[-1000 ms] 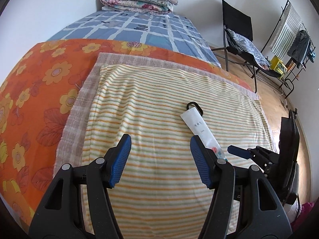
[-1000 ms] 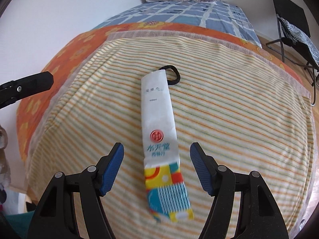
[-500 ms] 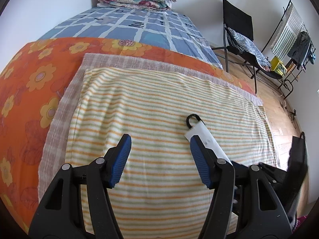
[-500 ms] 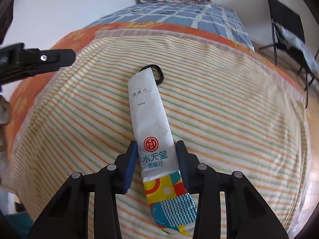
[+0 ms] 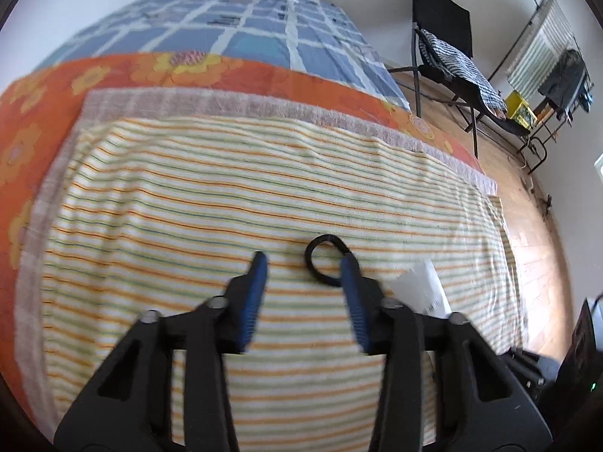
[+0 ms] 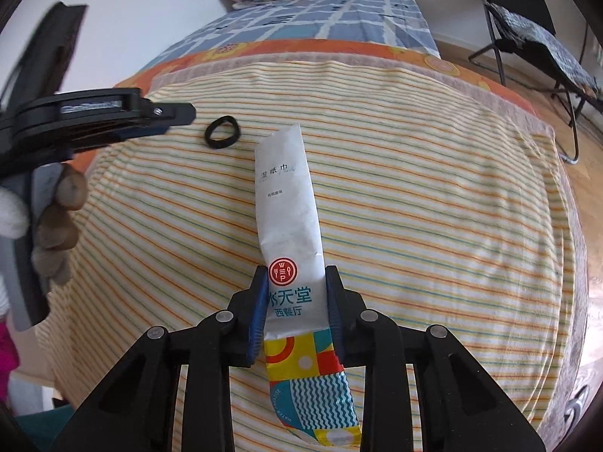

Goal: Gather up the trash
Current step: 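Grasp the white tube with the right tool while the left tool grasps its black loop, then carry the white tube over the blue basket and open both tools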

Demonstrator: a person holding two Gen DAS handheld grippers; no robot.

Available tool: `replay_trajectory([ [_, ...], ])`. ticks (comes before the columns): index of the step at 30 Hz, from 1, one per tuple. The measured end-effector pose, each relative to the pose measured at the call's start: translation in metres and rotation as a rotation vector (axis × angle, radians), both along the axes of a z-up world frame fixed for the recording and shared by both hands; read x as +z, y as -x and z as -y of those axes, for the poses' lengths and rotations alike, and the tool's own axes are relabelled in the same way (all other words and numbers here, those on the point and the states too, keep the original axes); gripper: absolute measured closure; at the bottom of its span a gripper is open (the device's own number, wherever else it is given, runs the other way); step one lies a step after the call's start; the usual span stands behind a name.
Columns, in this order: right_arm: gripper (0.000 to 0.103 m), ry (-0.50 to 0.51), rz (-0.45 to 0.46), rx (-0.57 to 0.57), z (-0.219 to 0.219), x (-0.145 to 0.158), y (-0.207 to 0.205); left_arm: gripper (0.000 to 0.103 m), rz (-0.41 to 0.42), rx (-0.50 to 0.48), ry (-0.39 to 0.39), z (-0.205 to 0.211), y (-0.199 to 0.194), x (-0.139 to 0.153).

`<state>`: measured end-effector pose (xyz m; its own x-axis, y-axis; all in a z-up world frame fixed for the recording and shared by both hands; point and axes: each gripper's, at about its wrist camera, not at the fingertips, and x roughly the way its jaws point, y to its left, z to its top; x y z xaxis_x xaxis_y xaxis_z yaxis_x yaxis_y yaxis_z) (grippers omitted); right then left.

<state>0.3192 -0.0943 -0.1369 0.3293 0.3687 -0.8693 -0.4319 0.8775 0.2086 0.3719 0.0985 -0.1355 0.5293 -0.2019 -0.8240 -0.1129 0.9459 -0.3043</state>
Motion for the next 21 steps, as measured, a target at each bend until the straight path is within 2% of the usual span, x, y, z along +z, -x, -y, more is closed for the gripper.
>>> replay_trajectory([
  [6, 0.076, -0.013, -0.008, -0.023, 0.013, -0.001, -0.003, 0.070, -0.035, 0.015, -0.016, 0.008, -0.016, -0.015],
  [10, 0.076, -0.009, -0.007, -0.032, 0.018, -0.002, -0.005, 0.087, -0.041, 0.001, -0.119, 0.020, -0.020, -0.021],
  [14, 0.076, -0.005, -0.001, -0.045, 0.022, -0.001, -0.005, 0.097, -0.032, -0.030, -0.187, 0.026, -0.020, -0.021],
  [18, 0.077, -0.015, -0.002, -0.059, 0.024, 0.001, -0.006, 0.100, -0.029, -0.016, -0.149, 0.020, -0.015, -0.018],
  [19, 0.082, -0.022, -0.004, -0.062, 0.025, 0.002, -0.006, 0.100, -0.024, -0.013, -0.144, 0.018, -0.012, -0.015],
  [21, 0.083, -0.036, -0.006, -0.068, 0.026, 0.005, -0.005, 0.100, -0.014, -0.012, -0.146, 0.016, -0.006, -0.010],
])
